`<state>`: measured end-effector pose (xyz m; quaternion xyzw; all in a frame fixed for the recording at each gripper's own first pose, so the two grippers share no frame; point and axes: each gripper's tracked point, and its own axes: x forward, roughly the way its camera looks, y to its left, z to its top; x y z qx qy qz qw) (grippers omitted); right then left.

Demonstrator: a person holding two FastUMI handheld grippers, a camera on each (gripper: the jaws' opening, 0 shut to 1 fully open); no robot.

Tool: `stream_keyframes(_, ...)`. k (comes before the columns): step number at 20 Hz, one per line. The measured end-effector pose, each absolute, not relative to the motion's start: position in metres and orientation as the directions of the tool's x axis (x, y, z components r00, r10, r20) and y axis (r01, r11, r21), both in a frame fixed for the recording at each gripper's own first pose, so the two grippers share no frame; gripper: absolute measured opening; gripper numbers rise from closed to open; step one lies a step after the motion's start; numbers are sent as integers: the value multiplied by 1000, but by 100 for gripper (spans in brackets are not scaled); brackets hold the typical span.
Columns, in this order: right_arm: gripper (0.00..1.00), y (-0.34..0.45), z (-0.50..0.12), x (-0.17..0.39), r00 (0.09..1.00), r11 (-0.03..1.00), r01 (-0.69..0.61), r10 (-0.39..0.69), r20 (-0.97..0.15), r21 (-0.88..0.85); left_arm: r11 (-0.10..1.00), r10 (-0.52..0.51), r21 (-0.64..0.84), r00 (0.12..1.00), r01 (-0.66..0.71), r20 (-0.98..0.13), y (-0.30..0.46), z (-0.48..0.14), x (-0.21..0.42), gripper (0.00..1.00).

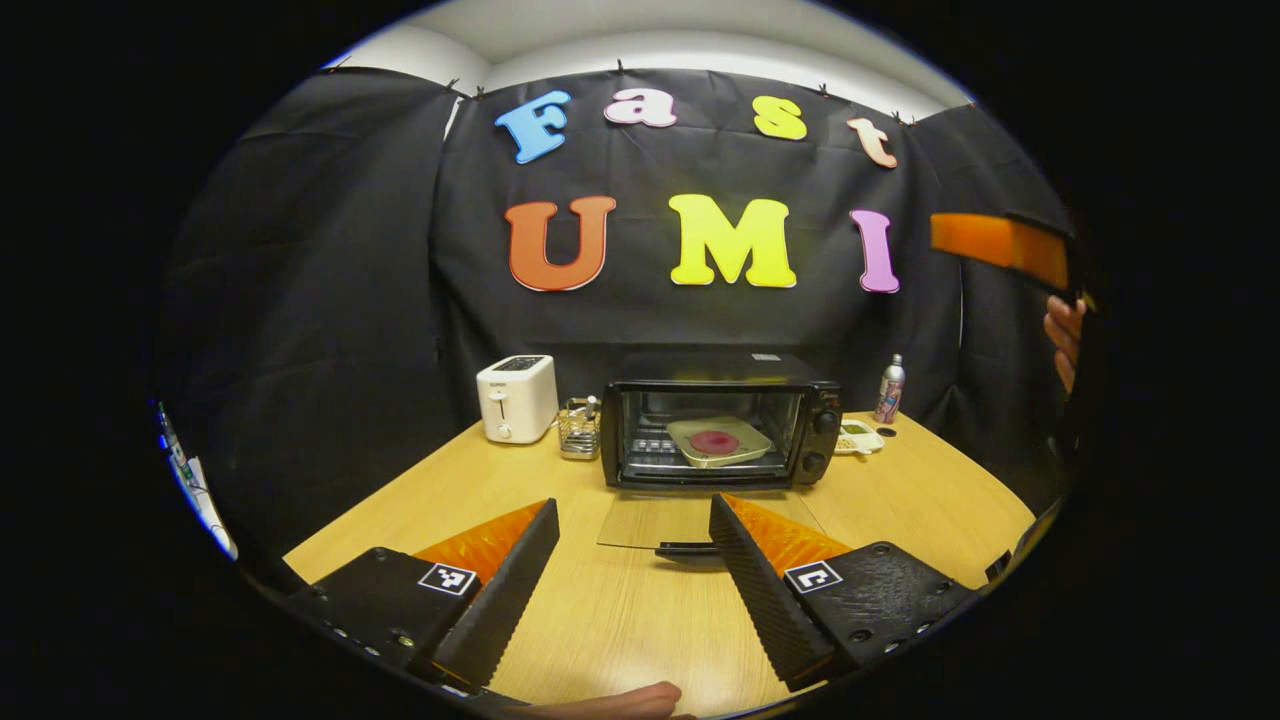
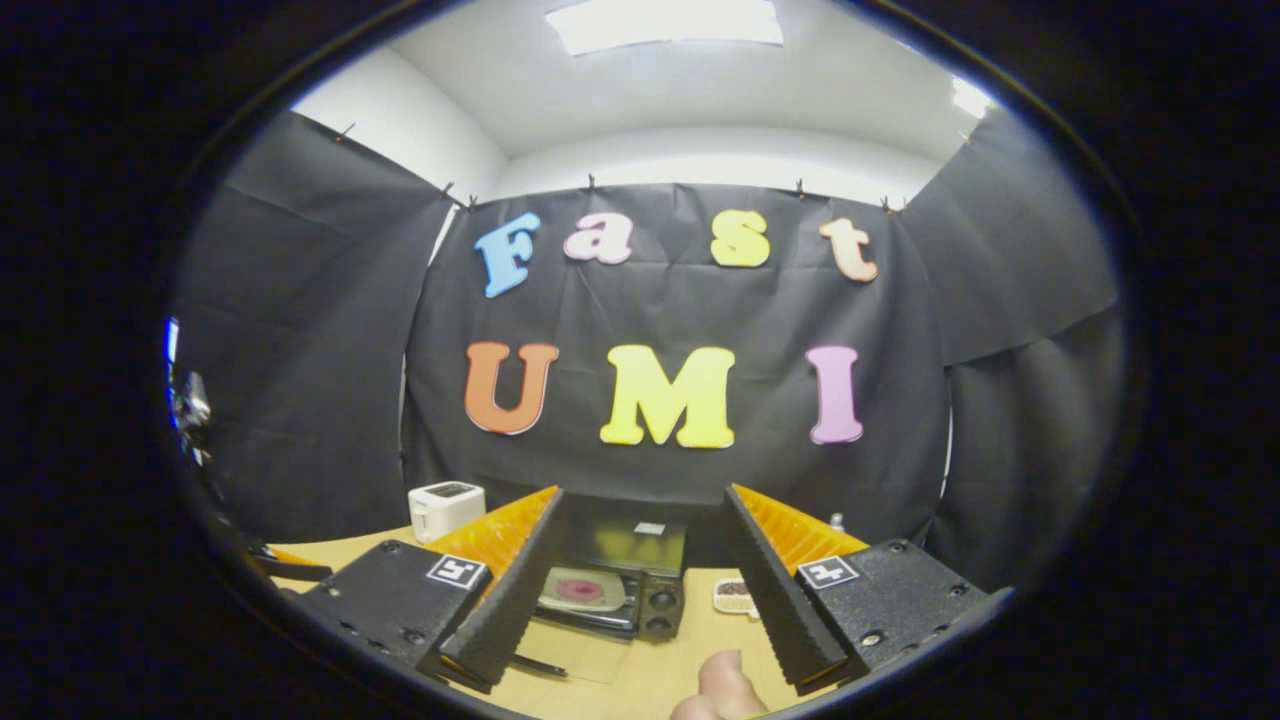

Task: Open the electric oven with the left hand, put the food in, and close the electric oven.

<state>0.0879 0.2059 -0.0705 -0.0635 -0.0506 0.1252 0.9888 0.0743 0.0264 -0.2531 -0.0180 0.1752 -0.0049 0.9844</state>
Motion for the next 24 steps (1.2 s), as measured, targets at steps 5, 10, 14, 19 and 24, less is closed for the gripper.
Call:
stream_keyframes(5, 98, 161, -60, 61, 976, 972, -189, 201, 79, -142, 998, -61, -43, 896, 47, -440, -11, -307, 95, 96)
stream_keyframes(10, 98, 134, -62, 65, 979, 974, -172, 186, 83, -148, 993, -116, -52, 841, 105, -528, -42, -355, 103, 96)
stream_keyframes(14, 98, 117, -73, 76, 982, 979, -172, 179, 60, -106, 991, -126, -43, 802, 124, -584, -57, -386, 106, 96)
stream_keyframes(19, 98, 109, -87, 90, 978, 976, -204, 206, 30, -71, 990, -133, -54, 771, 128, -622, -67, -407, 120, 96)
stream_keyframes(24, 98, 107, -99, 101, 968, 967, -251, 251, -3, -33, 992, -108, -19, 752, 126, -650, -69, -423, 131, 98)
